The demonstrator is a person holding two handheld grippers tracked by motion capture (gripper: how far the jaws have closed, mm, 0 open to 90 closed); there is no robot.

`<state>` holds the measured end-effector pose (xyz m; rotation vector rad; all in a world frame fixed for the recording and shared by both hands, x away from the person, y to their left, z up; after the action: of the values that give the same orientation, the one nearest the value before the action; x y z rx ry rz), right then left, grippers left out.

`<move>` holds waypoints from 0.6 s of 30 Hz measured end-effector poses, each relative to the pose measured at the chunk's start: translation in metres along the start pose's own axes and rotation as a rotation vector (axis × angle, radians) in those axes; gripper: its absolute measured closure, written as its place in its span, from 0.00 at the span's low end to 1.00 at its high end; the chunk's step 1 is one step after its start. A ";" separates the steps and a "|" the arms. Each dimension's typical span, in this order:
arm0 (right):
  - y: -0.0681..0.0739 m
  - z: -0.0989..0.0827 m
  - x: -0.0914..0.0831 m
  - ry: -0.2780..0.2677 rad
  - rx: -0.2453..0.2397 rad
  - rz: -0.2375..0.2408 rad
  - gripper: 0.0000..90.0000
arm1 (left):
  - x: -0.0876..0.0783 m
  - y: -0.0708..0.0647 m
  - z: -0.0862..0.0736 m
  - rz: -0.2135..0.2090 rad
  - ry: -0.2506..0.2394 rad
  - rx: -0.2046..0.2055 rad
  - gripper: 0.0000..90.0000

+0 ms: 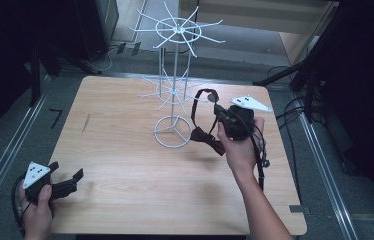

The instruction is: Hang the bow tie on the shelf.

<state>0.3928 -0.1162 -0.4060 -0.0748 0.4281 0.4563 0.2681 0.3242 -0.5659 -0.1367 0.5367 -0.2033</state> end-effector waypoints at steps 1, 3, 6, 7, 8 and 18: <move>0.005 0.001 -0.001 -0.004 0.003 0.009 1.00 | 0.000 0.000 0.000 0.000 -0.001 0.000 0.10; 0.010 0.002 -0.001 -0.007 0.000 0.018 1.00 | 0.000 0.000 0.000 0.000 -0.001 -0.001 0.10; 0.019 0.001 0.001 -0.007 -0.008 0.030 1.00 | 0.000 0.000 0.000 0.000 0.000 -0.001 0.10; 0.019 0.001 0.001 -0.007 -0.008 0.030 1.00 | 0.000 0.000 0.000 0.000 0.000 -0.001 0.10; 0.020 0.001 0.002 -0.004 -0.006 0.033 1.00 | 0.000 0.000 0.000 -0.001 0.000 -0.001 0.10; 0.034 -0.005 0.022 0.036 -0.028 0.054 1.00 | 0.000 0.000 0.000 -0.003 0.001 -0.002 0.10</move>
<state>0.3937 -0.0775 -0.4193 -0.0993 0.4598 0.5150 0.2681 0.3241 -0.5659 -0.1389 0.5374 -0.2054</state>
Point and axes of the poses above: each handheld gripper's, and its own axes: x roughly forward along the jaws, z roughly out of its top, y roughly to its left, the point moved 9 cm from there along x, roughly forward along the jaws, and after that the axes turned 7 degrees about -x, right-handed, at the moved point
